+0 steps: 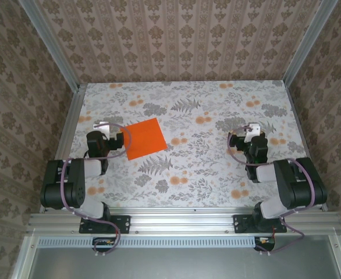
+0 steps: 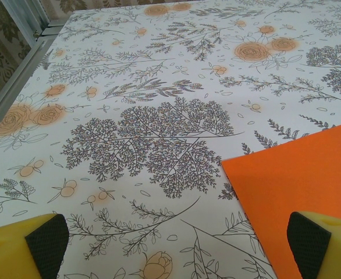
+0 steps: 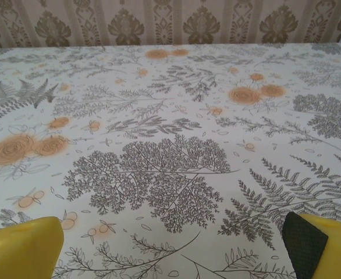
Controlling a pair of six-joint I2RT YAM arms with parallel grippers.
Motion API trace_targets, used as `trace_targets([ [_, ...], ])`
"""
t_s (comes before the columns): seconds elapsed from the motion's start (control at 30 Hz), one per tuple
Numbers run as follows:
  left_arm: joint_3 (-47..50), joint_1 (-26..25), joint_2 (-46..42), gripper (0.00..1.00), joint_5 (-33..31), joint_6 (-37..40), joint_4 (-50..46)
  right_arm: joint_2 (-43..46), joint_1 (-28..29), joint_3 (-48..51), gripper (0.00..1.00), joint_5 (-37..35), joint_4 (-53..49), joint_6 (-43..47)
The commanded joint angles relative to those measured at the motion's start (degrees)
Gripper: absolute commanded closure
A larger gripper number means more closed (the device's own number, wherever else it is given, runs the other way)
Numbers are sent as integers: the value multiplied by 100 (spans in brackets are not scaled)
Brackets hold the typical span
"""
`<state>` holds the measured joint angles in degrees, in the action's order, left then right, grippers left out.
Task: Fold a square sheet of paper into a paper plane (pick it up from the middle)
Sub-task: Move the square sheet of paper to the center of the table.
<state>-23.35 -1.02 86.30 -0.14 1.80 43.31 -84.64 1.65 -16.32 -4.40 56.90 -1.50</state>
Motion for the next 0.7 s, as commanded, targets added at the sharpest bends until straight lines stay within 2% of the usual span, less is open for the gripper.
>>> trace_targets([
  [0.0,-117,41,75,0,95,112,143,765,-7,-122,0,-86,-488,-98],
  [0.07,-116,46,76,0,101,114,142,1136,-7,-598,0,156,-1864,-222],
  [0.13,-117,41,74,0,98,114,142,1331,-7,-1384,0,146,-3826,-554],
  [0.17,-117,34,74,0,101,115,136,1336,-7,-1645,0,94,-4362,-798],
  [0.23,-117,40,76,0,101,118,142,1361,-11,-2124,0,435,-5281,-1225],
  [0.3,-117,43,78,0,97,119,142,1434,-28,-2362,0,789,-5674,-1886],
  [0.4,-117,40,78,0,97,117,135,1516,-42,-2636,0,1754,-6047,-2214],
  [0.53,-128,61,-51,0,258,152,19,1391,-31,-2788,0,3597,-5883,-2775],
  [0.6,-597,63,-541,0,438,221,-1308,1187,34,-2959,0,4341,-6064,-2897],
  [0.67,-1246,84,-804,0,624,449,-2867,1012,152,-3205,3,4555,-6564,-2782],
])
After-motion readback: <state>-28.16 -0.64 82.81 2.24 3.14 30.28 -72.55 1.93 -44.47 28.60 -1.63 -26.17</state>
